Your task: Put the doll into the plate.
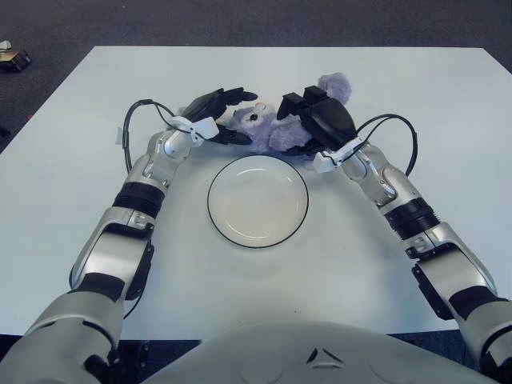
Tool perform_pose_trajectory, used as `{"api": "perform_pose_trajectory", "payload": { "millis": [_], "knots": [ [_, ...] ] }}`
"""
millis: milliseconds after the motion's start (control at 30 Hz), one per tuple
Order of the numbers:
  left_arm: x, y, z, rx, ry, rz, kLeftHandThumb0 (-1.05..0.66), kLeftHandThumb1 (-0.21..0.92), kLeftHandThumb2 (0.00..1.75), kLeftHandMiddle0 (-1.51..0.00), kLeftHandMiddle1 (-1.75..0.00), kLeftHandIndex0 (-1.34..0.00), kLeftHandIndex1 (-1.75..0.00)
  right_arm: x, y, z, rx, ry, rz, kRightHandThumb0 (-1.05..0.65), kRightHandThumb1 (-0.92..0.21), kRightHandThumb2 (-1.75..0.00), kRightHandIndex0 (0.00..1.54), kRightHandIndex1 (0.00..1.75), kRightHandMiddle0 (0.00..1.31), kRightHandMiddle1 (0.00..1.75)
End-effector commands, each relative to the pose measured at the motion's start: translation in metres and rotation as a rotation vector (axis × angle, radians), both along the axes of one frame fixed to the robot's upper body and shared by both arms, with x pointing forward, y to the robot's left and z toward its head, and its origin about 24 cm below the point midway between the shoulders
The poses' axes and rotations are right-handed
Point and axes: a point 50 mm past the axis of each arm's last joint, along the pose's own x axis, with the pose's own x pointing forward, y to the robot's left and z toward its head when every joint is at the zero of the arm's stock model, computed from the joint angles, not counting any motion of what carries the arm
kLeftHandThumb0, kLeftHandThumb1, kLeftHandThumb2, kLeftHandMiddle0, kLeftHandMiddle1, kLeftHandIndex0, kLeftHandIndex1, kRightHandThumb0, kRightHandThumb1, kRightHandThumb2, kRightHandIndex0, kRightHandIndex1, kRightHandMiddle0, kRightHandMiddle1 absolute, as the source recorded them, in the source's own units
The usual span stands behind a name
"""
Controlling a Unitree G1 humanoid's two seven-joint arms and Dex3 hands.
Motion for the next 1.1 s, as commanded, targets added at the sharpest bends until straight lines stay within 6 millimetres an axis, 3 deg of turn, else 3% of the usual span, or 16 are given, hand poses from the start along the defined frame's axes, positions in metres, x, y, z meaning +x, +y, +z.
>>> {"api": "perform_pose_trajectory", "payload": {
  "millis": [0, 200, 367, 467, 500, 533, 567, 667, 733, 900, 1067],
  "knots": [
    [0.007, 0.0, 0.003, -0.022, 0.003, 0.036, -0.63, 0.86, 0.0, -0.22, -1.24, -0.4, -0.87, -0.006, -0.006, 0.009, 0.031, 0.012, -0.001, -0.01, -0.91, -0.35, 0.34, 1.53, 0.37, 1.43],
    [0.01, 0.0, 0.002, -0.054, 0.02, 0.043, -0.63, 0.87, 0.0, -0.24, -1.25, -0.39, -1.01, -0.009, -0.007, 0.012, 0.042, 0.036, -0.013, -0.01, -0.92, -0.37, 0.31, 1.52, 0.33, 1.5],
    [0.011, -0.001, 0.0, -0.058, 0.025, 0.044, -0.64, 0.9, 0.0, -0.3, -1.37, -0.37, -1.35, -0.009, -0.008, 0.013, 0.042, 0.044, -0.023, -0.01, -0.92, -0.38, 0.29, 1.53, 0.33, 1.52],
    [0.011, -0.001, 0.0, -0.057, 0.025, 0.046, -0.64, 0.91, 0.0, -0.31, -1.4, -0.36, -1.41, -0.009, -0.008, 0.013, 0.042, 0.044, -0.026, -0.01, -0.92, -0.38, 0.28, 1.53, 0.33, 1.52],
    [0.011, -0.001, 0.0, -0.057, 0.025, 0.049, -0.64, 0.91, 0.01, -0.31, -1.42, -0.36, -1.43, -0.009, -0.009, 0.012, 0.043, 0.043, -0.029, -0.08, -0.92, -0.38, 0.28, 1.41, 0.33, 1.53],
    [0.012, -0.001, -0.001, -0.058, 0.025, 0.05, -0.65, 0.91, 0.02, -0.32, -1.46, -0.35, -1.45, -0.008, -0.009, 0.012, 0.044, 0.043, -0.032, -0.17, -0.92, -0.39, 0.31, 1.1, 0.33, 1.56],
    [0.012, -0.001, -0.001, -0.059, 0.023, 0.053, -0.65, 0.92, 0.02, -0.33, -1.47, -0.35, -1.46, -0.008, -0.01, 0.012, 0.046, 0.042, -0.034, -0.21, -0.92, -0.39, 0.33, 0.97, 0.32, 1.57],
    [0.012, 0.0, -0.001, -0.063, 0.02, 0.057, -0.65, 0.92, 0.04, -0.35, -1.53, -0.34, -1.48, -0.007, -0.011, 0.012, 0.055, 0.046, -0.036, -0.43, -0.92, -0.28, 0.43, 0.33, 0.33, 0.73],
    [0.012, 0.0, -0.001, -0.064, 0.018, 0.058, -0.65, 0.92, 0.04, -0.35, -1.55, -0.34, -1.49, -0.007, -0.011, 0.012, 0.058, 0.048, -0.036, -0.48, -0.92, -0.26, 0.44, 0.18, 0.35, 0.53],
    [0.012, 0.0, -0.003, -0.071, 0.014, 0.064, -0.64, 0.92, 0.06, -0.37, -1.58, -0.34, -1.49, -0.007, -0.018, 0.018, 0.169, 0.173, -0.018, -0.58, -0.92, -0.24, 0.36, 0.03, 0.32, 0.25],
    [0.012, 0.0, -0.004, -0.08, 0.011, 0.066, -0.64, 0.92, 0.08, -0.38, -1.59, -0.35, -1.49, -0.009, -0.026, 0.028, 0.208, 0.256, -0.011, -0.63, -0.92, -0.23, 0.32, 0.0, 0.33, 0.16]
  ]
}}
